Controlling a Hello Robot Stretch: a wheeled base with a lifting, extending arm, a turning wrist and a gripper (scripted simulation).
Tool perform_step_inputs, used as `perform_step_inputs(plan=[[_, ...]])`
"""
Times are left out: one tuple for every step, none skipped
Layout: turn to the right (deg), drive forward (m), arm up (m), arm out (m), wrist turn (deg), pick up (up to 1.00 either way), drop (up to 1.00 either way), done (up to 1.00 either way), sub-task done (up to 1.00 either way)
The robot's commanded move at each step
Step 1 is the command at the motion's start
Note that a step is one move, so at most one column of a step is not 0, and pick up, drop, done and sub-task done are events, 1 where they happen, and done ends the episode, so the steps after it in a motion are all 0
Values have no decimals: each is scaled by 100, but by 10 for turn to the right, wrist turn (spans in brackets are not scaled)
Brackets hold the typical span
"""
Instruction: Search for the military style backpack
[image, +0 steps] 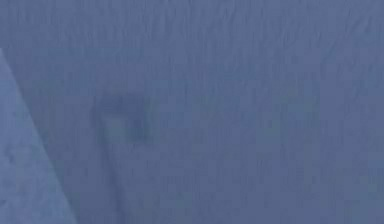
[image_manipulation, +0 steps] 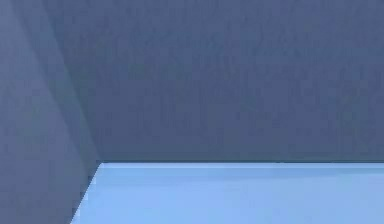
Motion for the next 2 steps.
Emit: perform_step_inputs(plan=[[450,0,0,0,0,0,0,0,0],[450,0,0,0,0,0,0,0,0]])
